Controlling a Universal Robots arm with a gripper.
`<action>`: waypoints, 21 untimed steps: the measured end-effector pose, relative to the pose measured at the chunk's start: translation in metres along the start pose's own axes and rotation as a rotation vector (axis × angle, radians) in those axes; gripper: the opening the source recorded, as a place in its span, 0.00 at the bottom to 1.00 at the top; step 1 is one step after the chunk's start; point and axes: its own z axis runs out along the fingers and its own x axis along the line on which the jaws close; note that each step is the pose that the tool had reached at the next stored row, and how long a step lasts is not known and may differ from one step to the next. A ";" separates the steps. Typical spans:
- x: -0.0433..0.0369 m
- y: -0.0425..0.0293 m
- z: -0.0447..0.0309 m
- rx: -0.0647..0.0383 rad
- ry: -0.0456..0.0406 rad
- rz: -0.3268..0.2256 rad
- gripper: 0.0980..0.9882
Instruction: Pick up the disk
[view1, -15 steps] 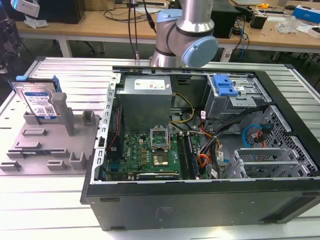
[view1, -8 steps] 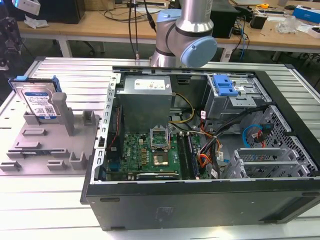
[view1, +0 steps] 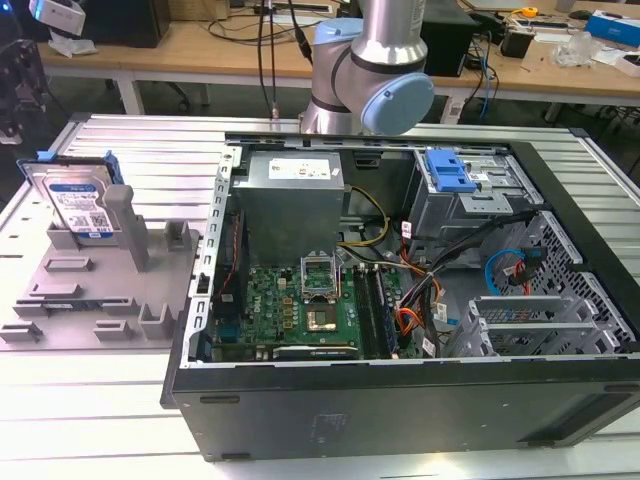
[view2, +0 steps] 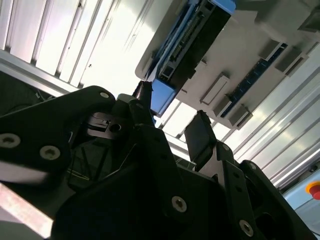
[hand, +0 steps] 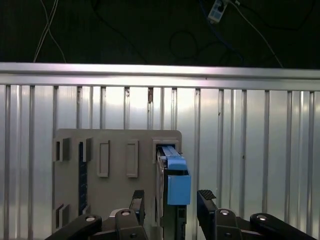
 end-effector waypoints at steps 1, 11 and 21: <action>0.0000 0.0000 0.0010 0.000 0.0002 0.000 0.50; -0.0002 -0.0003 0.0176 0.000 0.0023 0.000 0.50; -0.0040 0.0005 0.0322 0.000 0.0092 0.000 0.50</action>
